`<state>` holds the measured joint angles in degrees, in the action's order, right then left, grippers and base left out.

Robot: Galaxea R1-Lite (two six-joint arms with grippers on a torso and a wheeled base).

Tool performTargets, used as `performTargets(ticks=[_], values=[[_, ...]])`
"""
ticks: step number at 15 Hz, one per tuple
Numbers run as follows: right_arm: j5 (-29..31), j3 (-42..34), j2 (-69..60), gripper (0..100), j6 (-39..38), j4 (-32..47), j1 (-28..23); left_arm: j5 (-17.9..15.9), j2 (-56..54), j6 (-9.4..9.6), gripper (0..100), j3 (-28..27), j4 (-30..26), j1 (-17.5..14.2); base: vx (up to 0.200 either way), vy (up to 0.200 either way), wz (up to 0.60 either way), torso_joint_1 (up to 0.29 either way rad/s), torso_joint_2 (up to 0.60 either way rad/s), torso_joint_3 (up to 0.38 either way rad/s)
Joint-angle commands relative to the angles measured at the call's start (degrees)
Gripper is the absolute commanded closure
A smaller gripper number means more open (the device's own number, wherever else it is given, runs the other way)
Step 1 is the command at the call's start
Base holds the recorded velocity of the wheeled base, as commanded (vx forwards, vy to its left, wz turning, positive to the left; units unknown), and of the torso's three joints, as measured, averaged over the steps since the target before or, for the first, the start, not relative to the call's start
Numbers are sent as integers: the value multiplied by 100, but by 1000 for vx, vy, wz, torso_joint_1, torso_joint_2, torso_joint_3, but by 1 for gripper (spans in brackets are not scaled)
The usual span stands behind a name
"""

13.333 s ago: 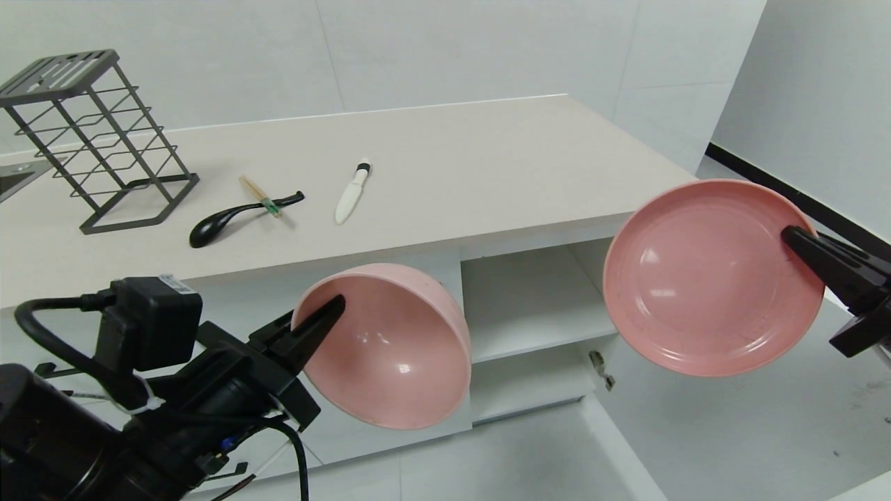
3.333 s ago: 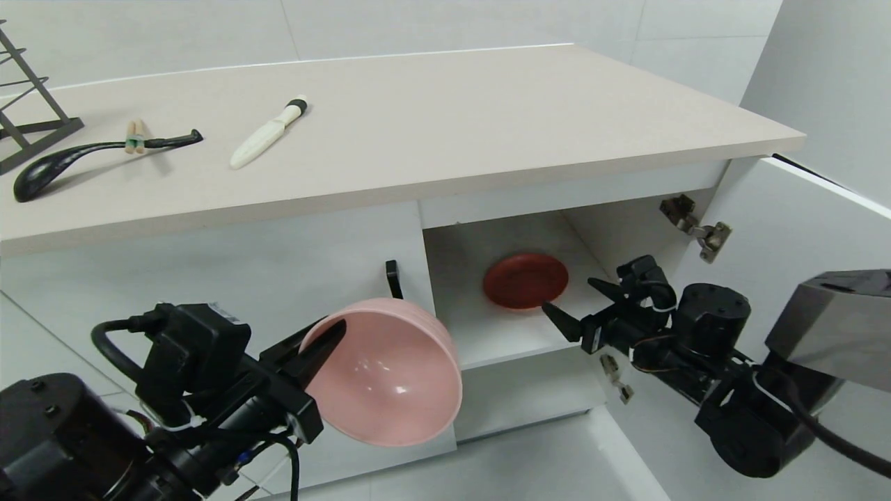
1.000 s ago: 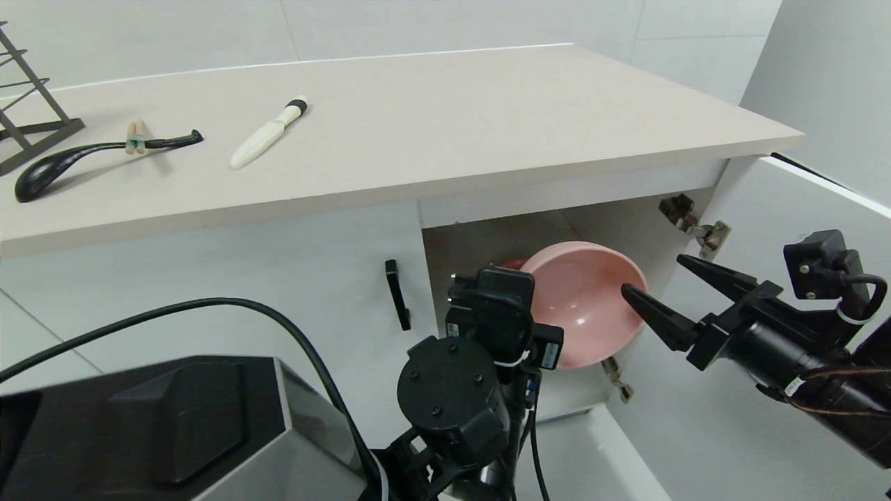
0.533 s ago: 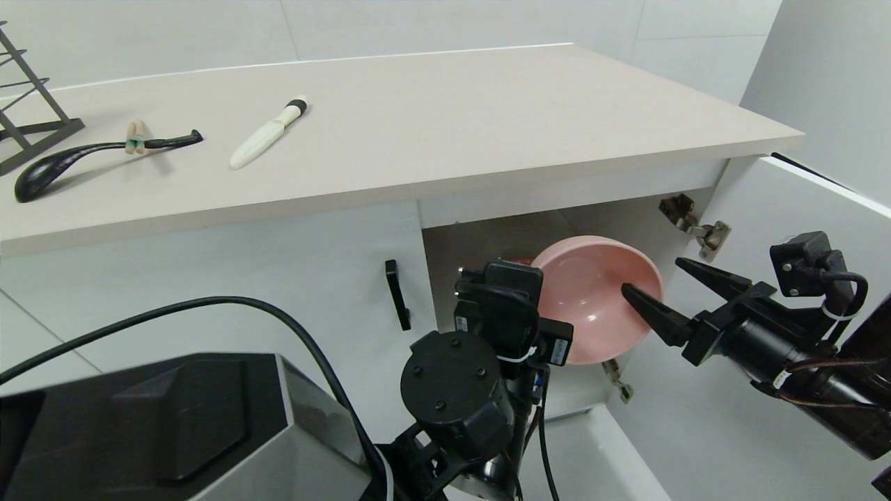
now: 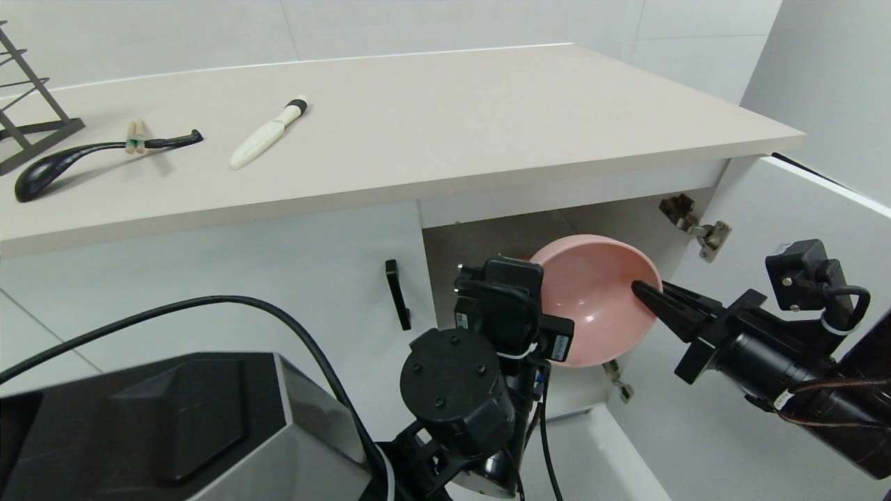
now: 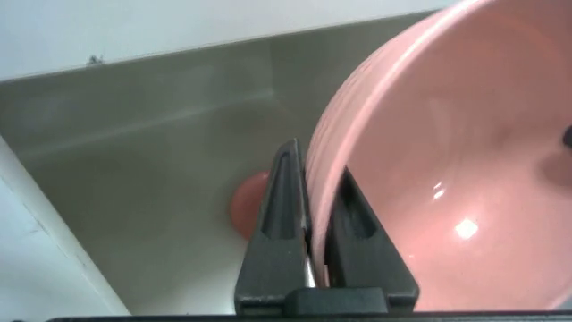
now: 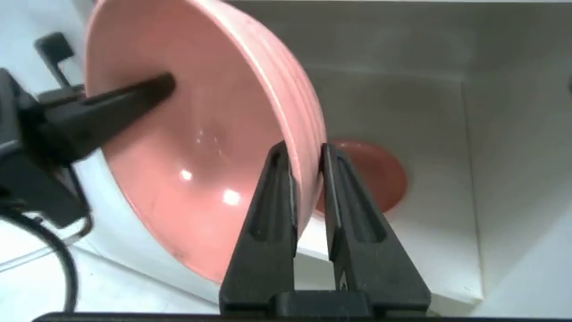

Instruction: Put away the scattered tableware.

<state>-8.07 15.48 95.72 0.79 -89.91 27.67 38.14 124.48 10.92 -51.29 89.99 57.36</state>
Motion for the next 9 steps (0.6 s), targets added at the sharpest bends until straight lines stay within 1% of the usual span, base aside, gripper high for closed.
performTargets(ticks=[1,3,4,5,6,7,8,9], values=[[7,7,-18,100,0,-9,1,0,-3,15,0,40,1,4,0,0,0,0,0,0],[7,-1,17,100,9,-9,-7,-18,-46,15,0,40,1,30,0,0,0,0,0,0],[7,-1,34,100,9,-9,-25,-88,-126,6,0,75,1,39,0,0,0,0,0,0],[7,-1,43,100,0,-9,-69,-237,-301,-11,0,189,1,56,0,0,0,0,0,0],[7,-1,61,100,9,-9,-174,-527,-539,-55,0,418,1,56,0,0,0,0,0,0],[7,7,78,100,0,-9,-262,-826,-811,-196,0,699,1,56,0,0,0,0,0,0],[7,7,113,100,0,-9,-324,-1353,-1233,-424,0,1191,1,39,0,0,0,0,0,0],[7,7,131,100,0,-9,-350,-2039,-1611,-512,0,1666,1,-58,0,0,0,0,0,0]])
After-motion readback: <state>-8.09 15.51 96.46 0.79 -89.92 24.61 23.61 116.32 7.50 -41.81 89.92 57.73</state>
